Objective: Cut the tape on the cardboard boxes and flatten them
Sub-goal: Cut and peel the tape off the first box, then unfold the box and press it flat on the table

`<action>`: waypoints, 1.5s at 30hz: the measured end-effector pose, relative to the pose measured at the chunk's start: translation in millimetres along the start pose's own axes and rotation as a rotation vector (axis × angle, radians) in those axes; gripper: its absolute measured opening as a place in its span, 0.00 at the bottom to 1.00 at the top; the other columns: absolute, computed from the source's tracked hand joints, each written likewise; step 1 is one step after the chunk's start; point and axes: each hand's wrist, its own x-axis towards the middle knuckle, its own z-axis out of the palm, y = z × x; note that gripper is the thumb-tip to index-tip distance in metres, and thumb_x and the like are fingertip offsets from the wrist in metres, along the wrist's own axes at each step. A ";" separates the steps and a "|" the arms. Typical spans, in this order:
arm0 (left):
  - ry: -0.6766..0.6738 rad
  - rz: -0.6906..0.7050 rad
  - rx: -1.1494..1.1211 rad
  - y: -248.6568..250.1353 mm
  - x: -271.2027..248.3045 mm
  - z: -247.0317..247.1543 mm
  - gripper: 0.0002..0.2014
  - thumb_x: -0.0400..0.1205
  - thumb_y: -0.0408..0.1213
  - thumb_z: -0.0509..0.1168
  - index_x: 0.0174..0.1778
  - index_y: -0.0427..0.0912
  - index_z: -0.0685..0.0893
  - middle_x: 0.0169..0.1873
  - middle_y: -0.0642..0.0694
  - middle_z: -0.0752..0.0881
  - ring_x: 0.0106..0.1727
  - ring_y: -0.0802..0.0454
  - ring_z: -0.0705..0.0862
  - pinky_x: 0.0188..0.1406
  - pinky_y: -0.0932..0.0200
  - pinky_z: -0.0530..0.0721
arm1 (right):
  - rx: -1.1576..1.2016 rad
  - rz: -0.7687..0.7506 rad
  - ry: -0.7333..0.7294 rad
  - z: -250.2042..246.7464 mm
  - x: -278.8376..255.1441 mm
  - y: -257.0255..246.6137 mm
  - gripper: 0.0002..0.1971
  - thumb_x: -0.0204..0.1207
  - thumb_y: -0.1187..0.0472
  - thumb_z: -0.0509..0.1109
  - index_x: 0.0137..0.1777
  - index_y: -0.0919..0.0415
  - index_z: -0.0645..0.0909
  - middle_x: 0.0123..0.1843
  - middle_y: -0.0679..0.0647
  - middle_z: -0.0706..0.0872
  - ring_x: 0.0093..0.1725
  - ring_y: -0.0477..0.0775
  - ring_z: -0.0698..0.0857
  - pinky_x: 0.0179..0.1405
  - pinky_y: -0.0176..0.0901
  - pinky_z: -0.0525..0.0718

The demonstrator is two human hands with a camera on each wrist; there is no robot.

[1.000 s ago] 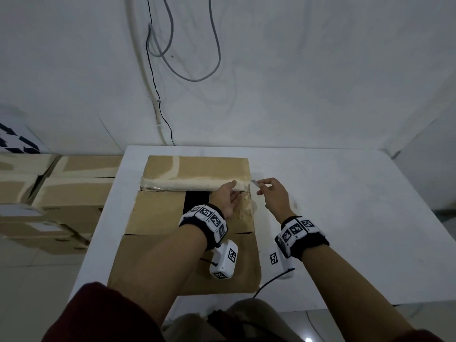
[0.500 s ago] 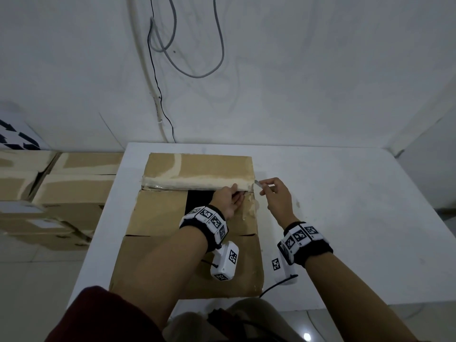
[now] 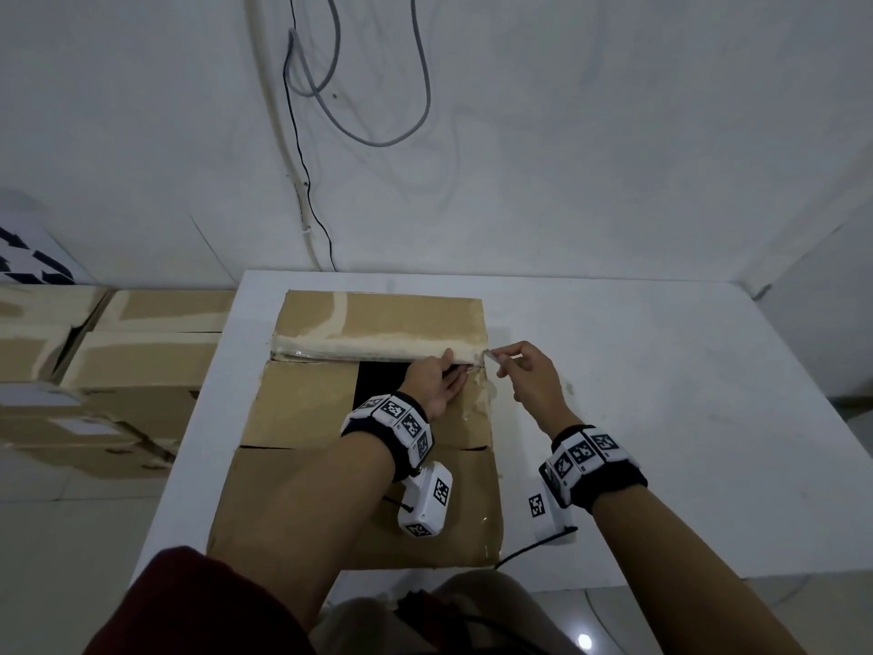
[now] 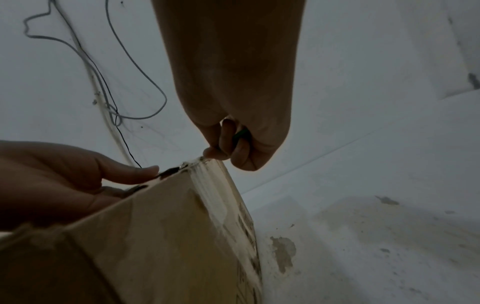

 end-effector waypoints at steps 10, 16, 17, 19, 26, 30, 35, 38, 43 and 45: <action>0.051 0.077 0.037 -11.7 6.0 -0.8 0.08 0.88 0.33 0.57 0.42 0.40 0.75 0.39 0.45 0.80 0.38 0.54 0.81 0.32 0.67 0.84 | -0.092 0.026 -0.067 1.8 -1.8 -15.2 0.09 0.83 0.59 0.68 0.41 0.55 0.78 0.41 0.53 0.90 0.22 0.32 0.78 0.29 0.34 0.70; 0.013 0.088 0.002 -15.6 6.7 -2.5 0.03 0.87 0.31 0.61 0.49 0.40 0.79 0.43 0.44 0.84 0.42 0.52 0.84 0.29 0.64 0.86 | -0.105 0.089 -0.072 -5.0 2.0 -15.0 0.08 0.83 0.58 0.70 0.46 0.63 0.81 0.36 0.48 0.87 0.20 0.31 0.76 0.27 0.33 0.68; 0.009 0.094 -0.002 -14.8 7.6 -3.0 0.03 0.87 0.31 0.60 0.49 0.39 0.78 0.43 0.44 0.83 0.42 0.52 0.83 0.28 0.64 0.86 | -0.102 0.087 -0.068 -4.4 1.4 -16.5 0.09 0.83 0.57 0.70 0.44 0.61 0.81 0.37 0.49 0.88 0.21 0.32 0.76 0.27 0.33 0.69; 0.021 0.105 0.006 -16.6 10.5 -5.4 0.04 0.87 0.30 0.59 0.47 0.39 0.78 0.42 0.44 0.82 0.42 0.52 0.82 0.29 0.64 0.86 | -0.155 0.070 -0.073 -4.6 0.5 -21.5 0.09 0.82 0.56 0.70 0.42 0.59 0.80 0.38 0.49 0.89 0.23 0.33 0.77 0.27 0.33 0.70; -0.012 0.112 0.029 -20.5 12.4 -8.3 0.05 0.87 0.31 0.60 0.56 0.37 0.77 0.42 0.42 0.83 0.40 0.50 0.82 0.31 0.60 0.86 | -0.239 0.072 -0.075 -6.5 -3.0 -23.3 0.09 0.82 0.54 0.70 0.40 0.54 0.80 0.36 0.46 0.88 0.39 0.40 0.82 0.38 0.36 0.74; -0.002 0.150 0.005 -14.8 8.4 -4.0 0.15 0.86 0.33 0.61 0.69 0.34 0.74 0.51 0.38 0.85 0.46 0.46 0.85 0.39 0.51 0.89 | -0.363 0.065 -0.198 2.3 -11.7 -26.6 0.11 0.78 0.63 0.70 0.35 0.51 0.80 0.35 0.48 0.87 0.39 0.48 0.84 0.31 0.29 0.75; -0.019 0.237 0.159 8.6 1.0 15.9 0.23 0.82 0.43 0.67 0.71 0.36 0.75 0.63 0.39 0.84 0.56 0.45 0.85 0.50 0.47 0.85 | -0.189 0.124 -0.096 10.3 -25.3 -21.7 0.06 0.79 0.65 0.65 0.42 0.57 0.81 0.37 0.47 0.86 0.33 0.46 0.79 0.26 0.32 0.72; 0.058 0.338 0.326 16.8 -2.2 11.9 0.24 0.79 0.46 0.72 0.67 0.38 0.76 0.58 0.49 0.83 0.52 0.56 0.82 0.60 0.52 0.75 | -0.060 0.195 -0.047 -3.1 -26.1 -15.5 0.05 0.80 0.59 0.68 0.45 0.61 0.82 0.38 0.51 0.87 0.31 0.46 0.76 0.28 0.39 0.71; 0.210 0.617 0.340 31.1 -10.3 4.5 0.30 0.75 0.42 0.76 0.67 0.38 0.68 0.51 0.50 0.79 0.49 0.56 0.78 0.54 0.65 0.75 | -0.023 0.375 0.123 -17.3 -38.8 40.6 0.07 0.82 0.59 0.65 0.51 0.65 0.76 0.45 0.60 0.89 0.31 0.50 0.77 0.32 0.43 0.76; 0.210 0.767 0.407 39.6 -10.9 0.8 0.23 0.78 0.44 0.73 0.61 0.38 0.71 0.51 0.46 0.79 0.47 0.55 0.78 0.49 0.63 0.77 | 0.058 0.489 0.140 -16.9 -48.1 70.3 0.04 0.84 0.62 0.66 0.47 0.60 0.74 0.46 0.61 0.85 0.31 0.52 0.79 0.34 0.46 0.82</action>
